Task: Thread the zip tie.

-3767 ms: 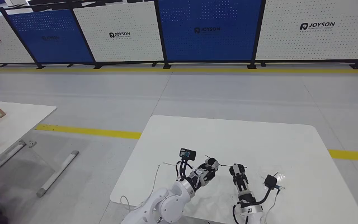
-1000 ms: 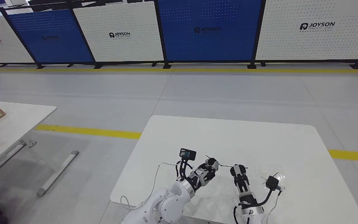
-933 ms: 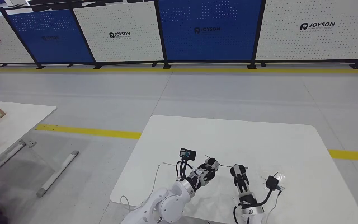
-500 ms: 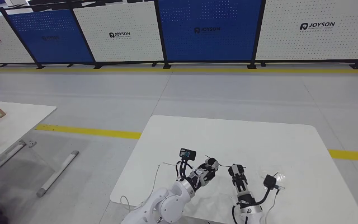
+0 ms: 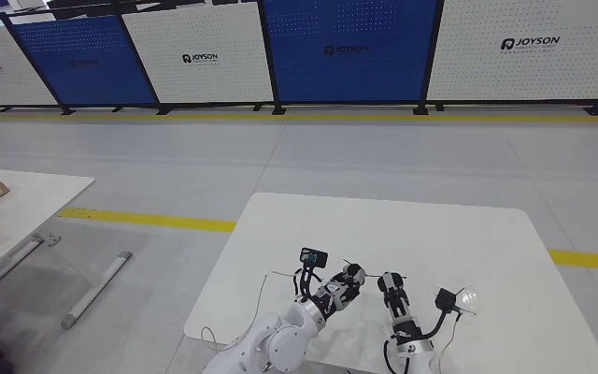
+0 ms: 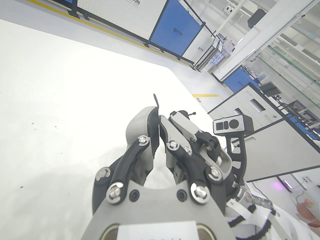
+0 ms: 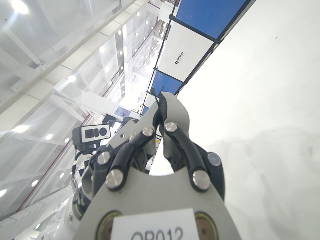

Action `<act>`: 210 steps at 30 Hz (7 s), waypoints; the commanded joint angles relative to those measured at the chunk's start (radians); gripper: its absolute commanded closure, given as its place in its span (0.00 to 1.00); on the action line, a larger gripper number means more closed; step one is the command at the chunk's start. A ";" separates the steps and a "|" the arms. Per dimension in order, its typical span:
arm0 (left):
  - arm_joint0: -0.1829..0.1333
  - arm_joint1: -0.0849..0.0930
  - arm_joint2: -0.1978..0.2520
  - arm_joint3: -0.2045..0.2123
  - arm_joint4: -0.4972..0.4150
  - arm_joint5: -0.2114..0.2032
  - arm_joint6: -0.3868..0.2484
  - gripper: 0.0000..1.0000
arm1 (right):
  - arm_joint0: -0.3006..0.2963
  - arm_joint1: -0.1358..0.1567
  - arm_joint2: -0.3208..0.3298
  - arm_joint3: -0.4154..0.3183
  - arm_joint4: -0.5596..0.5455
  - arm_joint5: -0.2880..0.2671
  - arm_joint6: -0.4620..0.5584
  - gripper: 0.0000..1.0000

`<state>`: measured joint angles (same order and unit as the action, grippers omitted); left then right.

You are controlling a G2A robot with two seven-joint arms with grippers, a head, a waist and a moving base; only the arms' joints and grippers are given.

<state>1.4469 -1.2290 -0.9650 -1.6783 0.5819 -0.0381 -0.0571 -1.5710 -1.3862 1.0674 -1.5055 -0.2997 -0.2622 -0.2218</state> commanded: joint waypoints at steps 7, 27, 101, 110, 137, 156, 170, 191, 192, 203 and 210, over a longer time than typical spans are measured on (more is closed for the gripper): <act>0.000 0.000 0.000 0.000 0.000 0.000 0.000 1.00 | 0.000 -0.002 0.008 0.003 0.008 -0.016 -0.002 1.00; -0.003 -0.002 -0.029 0.024 -0.192 -0.133 -0.024 1.00 | -0.041 0.007 0.054 -0.047 0.055 -0.060 0.077 1.00; -0.003 -0.002 0.018 -0.008 -0.045 -0.059 -0.035 1.00 | -0.072 0.007 0.074 -0.078 0.026 -0.078 0.078 1.00; -0.013 -0.004 0.029 -0.008 -0.033 -0.035 -0.050 0.72 | -0.076 0.011 0.074 -0.085 0.012 -0.078 0.071 1.00; -0.006 -0.002 0.021 -0.009 -0.031 -0.039 -0.042 1.00 | -0.075 0.013 0.066 -0.079 -0.007 -0.078 0.042 1.00; 0.001 -0.001 0.011 -0.009 -0.040 -0.038 -0.033 1.00 | -0.077 0.011 0.069 -0.075 -0.001 -0.078 0.029 1.00; 0.007 0.003 0.031 -0.021 0.039 -0.036 -0.046 0.85 | -0.076 0.008 0.073 -0.071 0.003 -0.077 0.022 1.00; 0.008 0.001 0.023 -0.033 0.012 -0.036 -0.013 1.00 | -0.074 0.002 0.061 -0.073 -0.037 -0.055 0.018 1.00; 0.007 0.001 0.023 -0.032 0.011 -0.036 -0.013 1.00 | -0.075 0.002 0.062 -0.074 -0.037 -0.056 0.017 1.00; 0.003 0.000 0.026 -0.026 0.006 -0.044 -0.020 1.00 | -0.078 0.001 0.067 -0.073 -0.034 -0.060 0.018 1.00; 0.006 0.002 0.025 -0.029 0.003 -0.058 -0.028 1.00 | -0.076 0.000 0.068 -0.071 -0.036 -0.064 0.020 1.00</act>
<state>1.4526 -1.2276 -0.9400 -1.7071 0.5872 -0.0940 -0.0855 -1.6475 -1.3862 1.1353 -1.5768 -0.3351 -0.3261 -0.2019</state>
